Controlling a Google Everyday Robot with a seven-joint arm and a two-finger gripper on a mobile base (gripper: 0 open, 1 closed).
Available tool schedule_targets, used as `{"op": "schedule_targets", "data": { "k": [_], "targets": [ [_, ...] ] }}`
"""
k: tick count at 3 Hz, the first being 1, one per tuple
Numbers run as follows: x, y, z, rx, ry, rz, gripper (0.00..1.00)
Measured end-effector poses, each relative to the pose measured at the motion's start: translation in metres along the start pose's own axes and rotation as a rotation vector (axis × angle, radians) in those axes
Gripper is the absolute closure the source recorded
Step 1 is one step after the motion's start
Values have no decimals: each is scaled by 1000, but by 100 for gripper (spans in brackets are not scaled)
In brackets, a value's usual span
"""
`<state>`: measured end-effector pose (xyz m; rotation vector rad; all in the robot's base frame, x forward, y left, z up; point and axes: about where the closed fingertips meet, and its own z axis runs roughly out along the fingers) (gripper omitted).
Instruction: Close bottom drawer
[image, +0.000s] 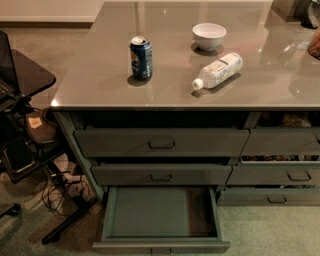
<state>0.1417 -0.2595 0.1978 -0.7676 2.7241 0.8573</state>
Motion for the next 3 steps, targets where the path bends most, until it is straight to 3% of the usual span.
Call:
{"op": "schedule_targets", "data": {
  "k": [1, 2, 3],
  "targets": [
    [3, 19, 74, -144, 19, -57, 0],
    [-2, 30, 97, -191, 23, -83, 0],
    [-10, 32, 101, -192, 19, -99, 0]
  ]
}}
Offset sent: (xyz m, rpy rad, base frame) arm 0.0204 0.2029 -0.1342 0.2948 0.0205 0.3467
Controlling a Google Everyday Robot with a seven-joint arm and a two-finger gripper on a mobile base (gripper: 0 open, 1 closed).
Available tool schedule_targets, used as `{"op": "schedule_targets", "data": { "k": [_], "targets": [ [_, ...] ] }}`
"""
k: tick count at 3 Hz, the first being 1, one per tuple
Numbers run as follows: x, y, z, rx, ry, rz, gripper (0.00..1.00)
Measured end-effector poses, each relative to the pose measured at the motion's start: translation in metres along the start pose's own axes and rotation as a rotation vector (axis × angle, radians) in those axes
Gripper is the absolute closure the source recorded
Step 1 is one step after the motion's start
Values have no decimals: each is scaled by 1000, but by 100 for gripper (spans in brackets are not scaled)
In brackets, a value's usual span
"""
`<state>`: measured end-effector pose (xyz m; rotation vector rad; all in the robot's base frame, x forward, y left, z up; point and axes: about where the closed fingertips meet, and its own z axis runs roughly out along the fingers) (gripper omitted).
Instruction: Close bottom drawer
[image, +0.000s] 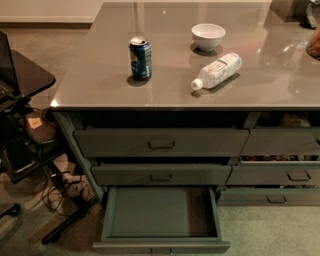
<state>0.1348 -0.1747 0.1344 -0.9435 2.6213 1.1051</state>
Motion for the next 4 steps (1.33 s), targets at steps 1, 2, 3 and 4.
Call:
{"op": "schedule_targets", "data": {
  "k": [1, 2, 3, 4],
  "targets": [
    [-58, -5, 11, 21, -2, -60, 0],
    [-166, -10, -4, 74, 11, -89, 0],
    [-203, -12, -11, 88, 44, -123, 0],
    [-203, -12, -11, 87, 45, -123, 0]
  ]
}}
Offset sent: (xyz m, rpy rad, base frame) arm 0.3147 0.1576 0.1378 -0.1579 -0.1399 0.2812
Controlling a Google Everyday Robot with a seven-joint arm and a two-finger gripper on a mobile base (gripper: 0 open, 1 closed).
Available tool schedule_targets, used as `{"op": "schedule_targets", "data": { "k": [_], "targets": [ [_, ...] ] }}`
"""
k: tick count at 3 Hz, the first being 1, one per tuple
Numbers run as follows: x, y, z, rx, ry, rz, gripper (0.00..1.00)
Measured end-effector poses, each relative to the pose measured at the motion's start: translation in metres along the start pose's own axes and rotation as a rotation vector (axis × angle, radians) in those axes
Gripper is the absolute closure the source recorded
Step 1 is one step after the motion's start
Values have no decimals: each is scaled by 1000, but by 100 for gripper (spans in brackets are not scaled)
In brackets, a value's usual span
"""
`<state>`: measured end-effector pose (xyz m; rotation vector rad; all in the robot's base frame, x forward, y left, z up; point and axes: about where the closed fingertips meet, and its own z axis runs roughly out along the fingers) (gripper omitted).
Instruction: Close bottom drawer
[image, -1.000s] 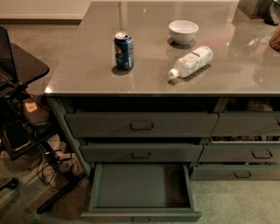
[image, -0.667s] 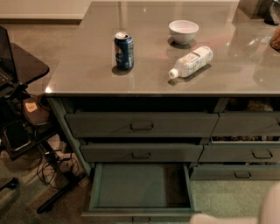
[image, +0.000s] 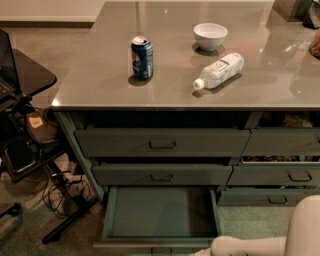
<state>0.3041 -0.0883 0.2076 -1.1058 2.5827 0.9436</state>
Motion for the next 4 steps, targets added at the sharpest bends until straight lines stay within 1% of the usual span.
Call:
{"op": "schedule_targets", "data": {
  "k": [1, 2, 3, 4],
  "targets": [
    [-5, -24, 16, 18, -7, 21, 0],
    [-28, -45, 26, 37, -22, 14, 0],
    [-65, -55, 28, 65, -38, -21, 0],
    [-67, -54, 28, 67, -40, -23, 0]
  ]
}}
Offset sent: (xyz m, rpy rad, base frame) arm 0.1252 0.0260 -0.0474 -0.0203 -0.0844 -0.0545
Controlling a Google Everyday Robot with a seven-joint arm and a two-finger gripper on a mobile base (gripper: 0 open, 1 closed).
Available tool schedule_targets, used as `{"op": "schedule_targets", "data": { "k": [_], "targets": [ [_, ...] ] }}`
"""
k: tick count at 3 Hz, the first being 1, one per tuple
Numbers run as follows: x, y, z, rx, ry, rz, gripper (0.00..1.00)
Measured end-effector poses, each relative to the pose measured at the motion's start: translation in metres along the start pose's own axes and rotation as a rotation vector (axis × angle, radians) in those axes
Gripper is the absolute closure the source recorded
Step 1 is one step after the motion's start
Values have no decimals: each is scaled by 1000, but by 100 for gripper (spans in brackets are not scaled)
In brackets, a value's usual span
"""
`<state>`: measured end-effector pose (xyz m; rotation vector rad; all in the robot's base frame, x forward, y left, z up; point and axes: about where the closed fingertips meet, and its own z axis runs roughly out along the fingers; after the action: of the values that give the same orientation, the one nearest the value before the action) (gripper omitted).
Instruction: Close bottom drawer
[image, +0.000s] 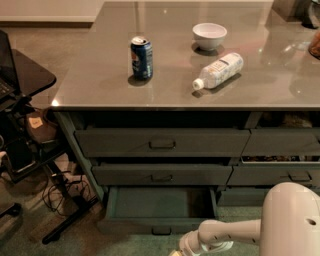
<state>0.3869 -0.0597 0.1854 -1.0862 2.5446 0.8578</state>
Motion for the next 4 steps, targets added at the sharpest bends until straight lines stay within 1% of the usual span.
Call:
{"op": "schedule_targets", "data": {
  "k": [1, 2, 3, 4],
  "targets": [
    [-57, 3, -18, 46, -47, -65, 0],
    [-122, 2, -48, 80, -128, -132, 0],
    [-127, 3, -50, 81, -134, -138, 0],
    [-117, -4, -56, 104, -155, -103, 0]
  ]
}}
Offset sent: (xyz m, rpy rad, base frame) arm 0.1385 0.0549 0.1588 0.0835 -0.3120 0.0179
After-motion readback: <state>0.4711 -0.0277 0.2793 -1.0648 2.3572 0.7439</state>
